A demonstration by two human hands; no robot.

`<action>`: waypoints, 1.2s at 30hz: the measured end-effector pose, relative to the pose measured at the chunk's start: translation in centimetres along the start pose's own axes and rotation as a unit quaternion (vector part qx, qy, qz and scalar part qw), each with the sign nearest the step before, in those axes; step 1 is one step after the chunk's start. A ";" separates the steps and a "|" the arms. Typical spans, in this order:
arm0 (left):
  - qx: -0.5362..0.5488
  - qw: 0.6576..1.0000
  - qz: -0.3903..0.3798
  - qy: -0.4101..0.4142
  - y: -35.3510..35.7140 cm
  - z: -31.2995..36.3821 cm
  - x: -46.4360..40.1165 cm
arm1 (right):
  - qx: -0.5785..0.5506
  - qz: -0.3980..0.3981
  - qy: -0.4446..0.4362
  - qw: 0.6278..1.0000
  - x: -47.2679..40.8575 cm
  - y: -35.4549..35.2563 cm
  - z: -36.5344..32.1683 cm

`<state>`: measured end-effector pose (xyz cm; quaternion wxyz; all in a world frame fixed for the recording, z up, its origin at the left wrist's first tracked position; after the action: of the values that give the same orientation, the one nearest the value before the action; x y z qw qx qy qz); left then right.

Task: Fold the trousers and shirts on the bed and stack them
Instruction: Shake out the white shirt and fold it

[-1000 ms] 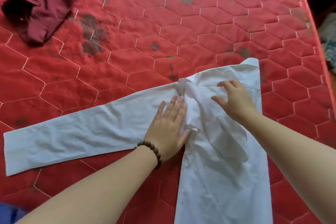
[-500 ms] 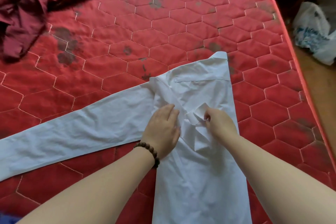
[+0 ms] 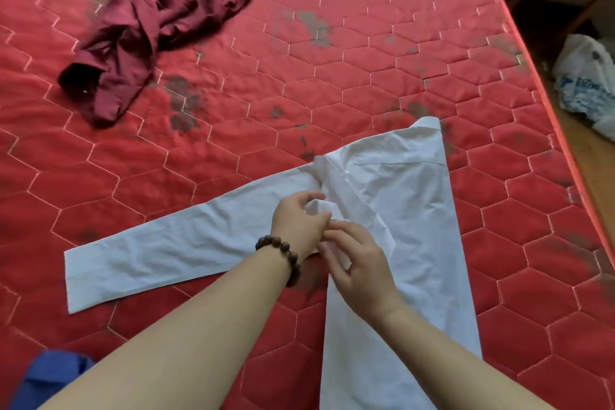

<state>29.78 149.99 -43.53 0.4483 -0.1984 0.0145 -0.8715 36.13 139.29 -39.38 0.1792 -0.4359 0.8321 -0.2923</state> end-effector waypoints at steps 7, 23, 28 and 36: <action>0.047 0.996 0.057 0.053 -10.7 -0.1 0.5 | 0.194 -0.145 0.115 0.963 -2.5 4.2 1.4; -0.084 0.959 0.242 -0.120 -35.3 -12.0 0.7 | 0.362 -0.323 0.007 0.875 -4.1 19.5 -0.6; -0.319 0.945 0.003 -0.075 -32.3 -15.2 1.0 | 0.373 -0.321 0.022 0.870 -4.0 21.2 0.9; -0.447 0.888 0.104 0.010 -35.0 -13.0 0.3 | 0.396 -0.214 -0.001 0.893 -5.0 21.9 -1.1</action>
<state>-2.15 168.71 -48.30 0.3997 -0.3669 0.4276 -0.7230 24.67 153.65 -52.39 0.2707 -0.4969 0.5341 -0.6282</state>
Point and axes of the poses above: each hand's wrist, its own x-axis away from the middle knuckle, its own y-axis out of the palm, z = x × y, the point moved 9 cm from there along -x, towards the middle knuckle, and after that the axes turned 8 degrees about y, right-handed, at the moved point
